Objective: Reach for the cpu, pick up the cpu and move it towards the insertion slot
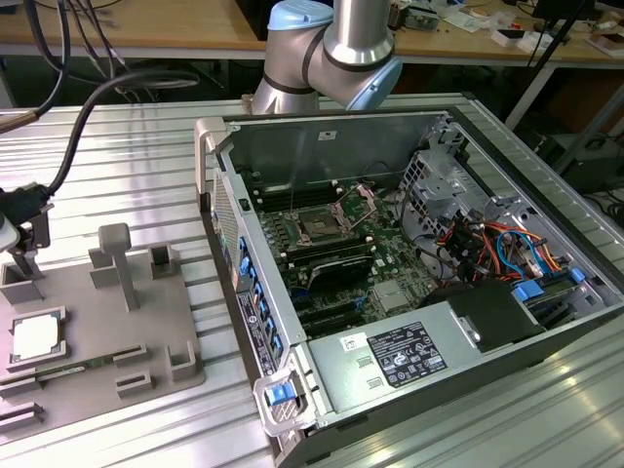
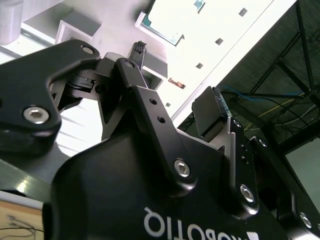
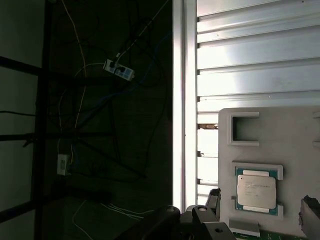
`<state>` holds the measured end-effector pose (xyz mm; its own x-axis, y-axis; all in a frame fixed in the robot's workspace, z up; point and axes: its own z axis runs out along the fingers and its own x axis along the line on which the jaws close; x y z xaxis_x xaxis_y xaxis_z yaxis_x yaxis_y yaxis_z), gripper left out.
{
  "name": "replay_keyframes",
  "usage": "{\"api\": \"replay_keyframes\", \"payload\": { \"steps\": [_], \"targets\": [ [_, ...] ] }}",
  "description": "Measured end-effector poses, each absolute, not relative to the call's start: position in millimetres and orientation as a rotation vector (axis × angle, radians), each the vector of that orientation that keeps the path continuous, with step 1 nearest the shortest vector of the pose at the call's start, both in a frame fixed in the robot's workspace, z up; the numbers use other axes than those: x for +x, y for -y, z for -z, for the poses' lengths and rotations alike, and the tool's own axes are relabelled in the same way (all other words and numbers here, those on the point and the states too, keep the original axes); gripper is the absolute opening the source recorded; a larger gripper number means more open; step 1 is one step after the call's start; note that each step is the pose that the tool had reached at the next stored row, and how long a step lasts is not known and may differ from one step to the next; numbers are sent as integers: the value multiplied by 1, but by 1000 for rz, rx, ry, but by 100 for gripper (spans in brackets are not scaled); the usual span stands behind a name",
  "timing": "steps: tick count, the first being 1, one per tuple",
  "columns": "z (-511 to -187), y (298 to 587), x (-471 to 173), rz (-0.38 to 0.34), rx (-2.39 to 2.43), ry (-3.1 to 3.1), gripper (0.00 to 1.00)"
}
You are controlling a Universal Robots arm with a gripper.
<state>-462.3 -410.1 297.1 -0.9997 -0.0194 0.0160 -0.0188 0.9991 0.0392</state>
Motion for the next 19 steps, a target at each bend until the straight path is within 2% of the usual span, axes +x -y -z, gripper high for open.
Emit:
{"api": "replay_keyframes", "payload": {
  "steps": [19],
  "targets": [
    [-275,415,-462,58,57,3124,66]
  ]
}}
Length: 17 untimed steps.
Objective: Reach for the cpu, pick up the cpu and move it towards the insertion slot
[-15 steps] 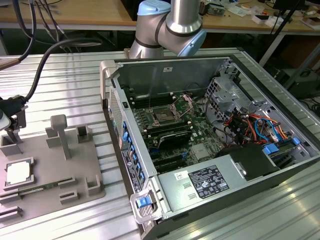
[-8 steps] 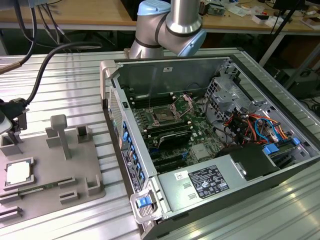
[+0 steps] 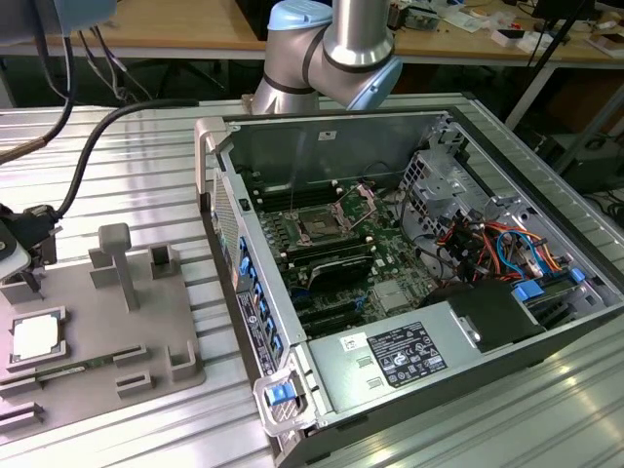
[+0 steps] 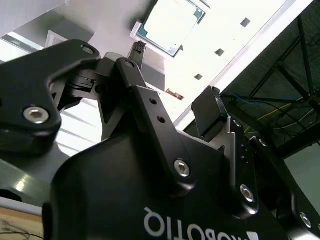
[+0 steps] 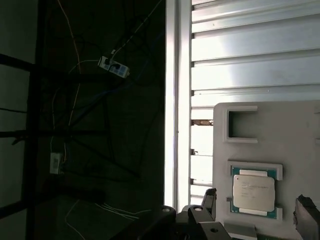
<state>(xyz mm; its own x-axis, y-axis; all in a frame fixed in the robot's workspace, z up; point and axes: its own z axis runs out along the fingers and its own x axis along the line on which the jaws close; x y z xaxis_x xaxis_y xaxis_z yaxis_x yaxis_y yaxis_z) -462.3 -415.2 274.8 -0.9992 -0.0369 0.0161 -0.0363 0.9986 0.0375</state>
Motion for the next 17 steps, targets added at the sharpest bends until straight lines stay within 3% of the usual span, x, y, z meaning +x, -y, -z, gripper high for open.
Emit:
{"api": "replay_keyframes", "payload": {
  "steps": [17],
  "targets": [
    [-262,419,-462,55,97,3122,66]
  ]
}}
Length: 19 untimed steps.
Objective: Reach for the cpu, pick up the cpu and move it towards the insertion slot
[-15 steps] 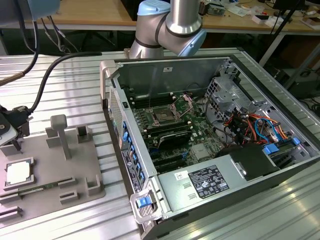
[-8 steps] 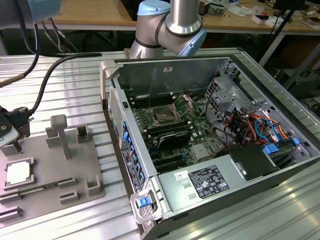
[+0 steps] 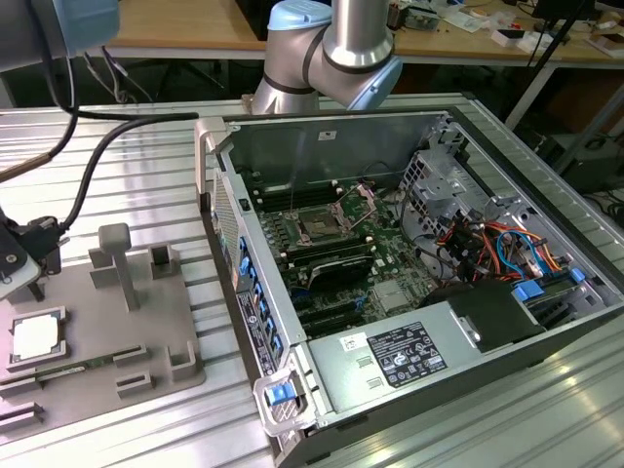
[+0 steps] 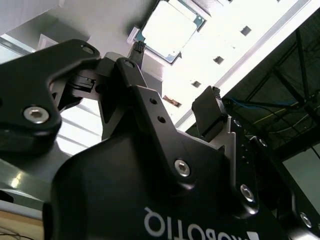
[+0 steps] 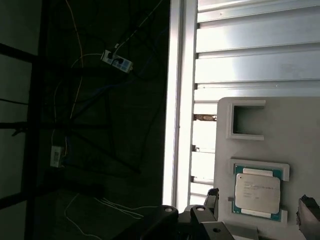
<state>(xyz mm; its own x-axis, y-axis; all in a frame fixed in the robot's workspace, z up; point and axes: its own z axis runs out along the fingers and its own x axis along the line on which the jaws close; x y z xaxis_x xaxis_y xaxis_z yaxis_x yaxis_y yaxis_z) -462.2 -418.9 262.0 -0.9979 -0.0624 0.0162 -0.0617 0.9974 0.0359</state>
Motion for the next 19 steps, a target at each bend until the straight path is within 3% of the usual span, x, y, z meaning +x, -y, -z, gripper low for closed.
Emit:
{"api": "replay_keyframes", "payload": {
  "steps": [19],
  "targets": [
    [-251,424,-462,55,97,3123,66]
  ]
}}
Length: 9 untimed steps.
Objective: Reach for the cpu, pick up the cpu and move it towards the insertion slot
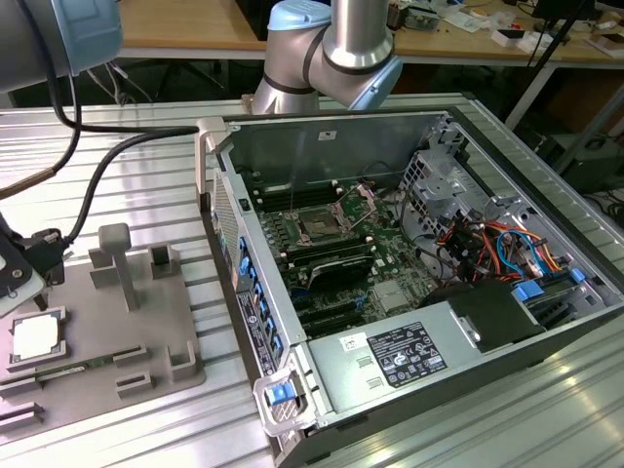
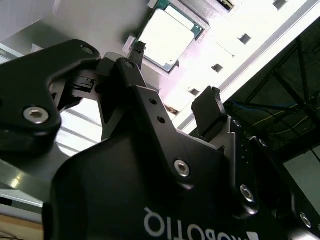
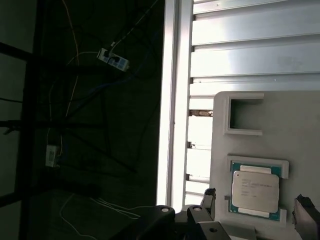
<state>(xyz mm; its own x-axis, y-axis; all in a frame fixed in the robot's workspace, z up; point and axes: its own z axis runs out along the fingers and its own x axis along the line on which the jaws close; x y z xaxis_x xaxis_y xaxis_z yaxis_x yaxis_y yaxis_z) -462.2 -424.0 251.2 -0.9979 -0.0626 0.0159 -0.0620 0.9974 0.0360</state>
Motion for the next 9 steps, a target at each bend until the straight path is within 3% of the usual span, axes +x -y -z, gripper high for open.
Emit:
{"api": "replay_keyframes", "payload": {
  "steps": [9],
  "targets": [
    [-236,427,-461,55,97,3122,66]
  ]
}}
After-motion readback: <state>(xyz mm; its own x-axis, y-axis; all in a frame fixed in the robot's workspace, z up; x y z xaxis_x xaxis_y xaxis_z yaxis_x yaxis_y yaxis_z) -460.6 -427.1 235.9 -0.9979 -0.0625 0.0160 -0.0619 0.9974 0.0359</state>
